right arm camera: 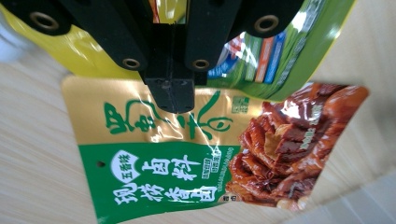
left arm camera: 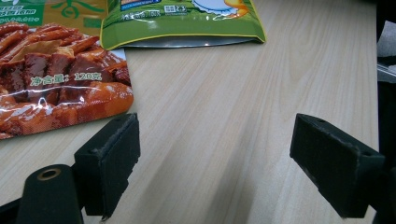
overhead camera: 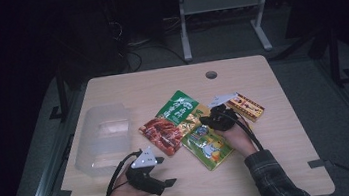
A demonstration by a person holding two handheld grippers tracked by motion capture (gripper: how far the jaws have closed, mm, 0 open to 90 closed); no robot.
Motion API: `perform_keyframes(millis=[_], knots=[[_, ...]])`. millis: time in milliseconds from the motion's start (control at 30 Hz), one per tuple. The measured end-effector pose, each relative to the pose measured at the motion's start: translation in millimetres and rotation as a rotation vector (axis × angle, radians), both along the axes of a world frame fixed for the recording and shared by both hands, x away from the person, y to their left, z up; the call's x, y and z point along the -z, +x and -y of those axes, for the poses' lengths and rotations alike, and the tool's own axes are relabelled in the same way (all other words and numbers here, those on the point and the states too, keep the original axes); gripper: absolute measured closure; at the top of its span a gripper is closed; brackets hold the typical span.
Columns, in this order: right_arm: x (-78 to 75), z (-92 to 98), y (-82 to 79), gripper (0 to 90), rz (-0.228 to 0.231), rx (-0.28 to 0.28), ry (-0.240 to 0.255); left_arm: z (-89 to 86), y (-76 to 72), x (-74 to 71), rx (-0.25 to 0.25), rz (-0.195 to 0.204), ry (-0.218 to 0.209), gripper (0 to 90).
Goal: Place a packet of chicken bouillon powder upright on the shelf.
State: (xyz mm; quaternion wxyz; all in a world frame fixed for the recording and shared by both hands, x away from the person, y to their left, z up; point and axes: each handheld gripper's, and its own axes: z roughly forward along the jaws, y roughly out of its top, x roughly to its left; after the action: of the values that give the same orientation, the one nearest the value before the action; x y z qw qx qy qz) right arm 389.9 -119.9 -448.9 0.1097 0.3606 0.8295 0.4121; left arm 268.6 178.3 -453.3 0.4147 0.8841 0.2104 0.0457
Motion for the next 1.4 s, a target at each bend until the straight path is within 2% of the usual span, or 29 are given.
perform_keyframes(millis=[233,500,733,867,1033,1100,1167,1200,1233,1300,1333,1400], knots=[[15.7,-14.6,9.2,89.9,-0.017,-0.025,-0.044,0.9,-0.7,1.0,0.008,0.004,0.006,15.6],[18.6,-15.4,3.1,89.9,-0.024,-0.045,-0.039,0.9,-0.9,1.0,0.009,0.008,0.004,15.6],[19.6,-14.7,-20.8,89.9,-0.042,-0.060,-0.022,0.8,-1.3,0.6,0.004,0.004,0.001,15.6],[18.9,-17.6,-34.0,89.9,-0.036,-0.073,-0.032,1.0,-1.3,0.6,0.008,0.004,0.005,15.6],[17.2,-21.9,-51.5,89.9,-0.060,-0.087,-0.046,1.1,-1.4,0.9,0.008,0.005,0.003,15.6],[15.5,-21.8,-56.5,89.8,-0.051,-0.098,-0.058,1.2,-1.5,0.9,0.006,0.007,0.001,15.6],[8.4,-17.4,-58.8,89.8,-0.022,-0.093,-0.062,1.1,-1.8,0.6,0.005,0.006,-0.002,15.6],[8.4,-17.4,-58.8,89.8,-0.022,-0.093,-0.062,1.1,-1.8,0.6,0.005,0.006,-0.002,15.6],[-1.3,-5.3,-58.3,89.8,0.001,-0.065,-0.043,0.9,-1.8,0.5,0.007,0.008,0.001,15.6],[-8.5,11.2,-56.5,89.8,0.030,-0.028,-0.059,1.0,-1.7,0.9,0.007,0.006,-0.002,15.6],[-8.5,11.2,-56.5,89.8,0.030,-0.028,-0.059,1.0,-1.7,0.9,0.007,0.006,-0.002,15.6],[-11.6,34.6,-54.2,89.9,0.034,0.022,-0.064,1.0,-1.9,0.7,0.008,0.006,0.000,15.6]])
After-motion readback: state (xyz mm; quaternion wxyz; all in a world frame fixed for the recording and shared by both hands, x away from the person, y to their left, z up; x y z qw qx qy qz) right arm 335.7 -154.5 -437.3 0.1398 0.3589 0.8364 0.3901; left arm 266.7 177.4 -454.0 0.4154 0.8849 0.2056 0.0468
